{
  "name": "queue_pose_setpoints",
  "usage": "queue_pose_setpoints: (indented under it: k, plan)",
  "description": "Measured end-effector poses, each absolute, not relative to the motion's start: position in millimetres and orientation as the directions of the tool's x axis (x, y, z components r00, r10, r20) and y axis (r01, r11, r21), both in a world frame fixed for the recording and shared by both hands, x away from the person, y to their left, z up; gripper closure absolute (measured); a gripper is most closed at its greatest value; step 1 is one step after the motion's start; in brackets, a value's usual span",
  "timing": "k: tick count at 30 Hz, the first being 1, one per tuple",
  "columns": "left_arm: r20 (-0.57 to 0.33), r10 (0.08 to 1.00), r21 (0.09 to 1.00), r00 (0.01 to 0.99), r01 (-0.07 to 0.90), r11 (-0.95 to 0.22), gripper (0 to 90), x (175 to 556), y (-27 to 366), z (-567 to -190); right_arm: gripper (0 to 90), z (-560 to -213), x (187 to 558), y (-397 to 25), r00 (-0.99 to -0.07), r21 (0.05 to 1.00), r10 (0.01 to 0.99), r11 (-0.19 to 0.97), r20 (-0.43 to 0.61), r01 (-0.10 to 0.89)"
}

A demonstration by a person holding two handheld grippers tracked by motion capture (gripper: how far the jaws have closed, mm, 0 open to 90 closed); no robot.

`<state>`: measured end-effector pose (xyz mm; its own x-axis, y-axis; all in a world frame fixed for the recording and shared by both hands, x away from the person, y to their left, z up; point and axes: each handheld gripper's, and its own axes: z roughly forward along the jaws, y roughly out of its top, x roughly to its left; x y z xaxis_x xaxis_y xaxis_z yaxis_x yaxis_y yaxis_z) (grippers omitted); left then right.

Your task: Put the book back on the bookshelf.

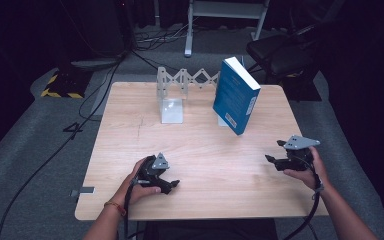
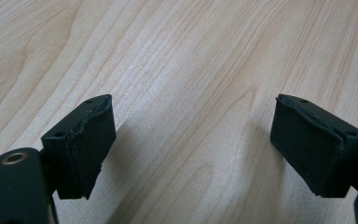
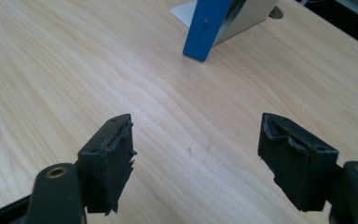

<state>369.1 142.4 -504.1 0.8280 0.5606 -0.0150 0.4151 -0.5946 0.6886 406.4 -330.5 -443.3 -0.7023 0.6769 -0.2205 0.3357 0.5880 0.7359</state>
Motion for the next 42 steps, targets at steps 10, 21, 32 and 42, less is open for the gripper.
queue_pose_setpoints:
  k: [10, 21, 32, 42]
  plan:
    - [-0.015, 0.563, 0.689, 0.826, 0.417, -0.593, 14.5, 368.9, 142.4, -504.1, 24.8, -463.5, 395.8, -352.4, -0.695, 0.721, 0.69, 0.584, -0.2, 0.372]
    - [-0.017, 0.577, 0.688, 0.817, 0.428, -0.586, 14.5, 367.5, 143.2, -504.2, 25.3, -486.8, 386.0, -388.0, -0.679, 0.725, 0.727, 0.523, -0.104, 0.449]
    - [-0.016, 0.575, 0.689, 0.818, 0.426, -0.587, 14.5, 367.6, 143.2, -504.2, 22.5, -503.6, 370.7, -417.3, -0.639, 0.744, 0.769, 0.429, -0.004, 0.512]
    - [-0.014, 0.588, 0.69, 0.809, 0.433, -0.58, 14.5, 365.8, 143.0, -504.2, 21.6, -504.0, 368.5, -419.9, -0.633, 0.744, 0.774, 0.424, -0.001, 0.517]
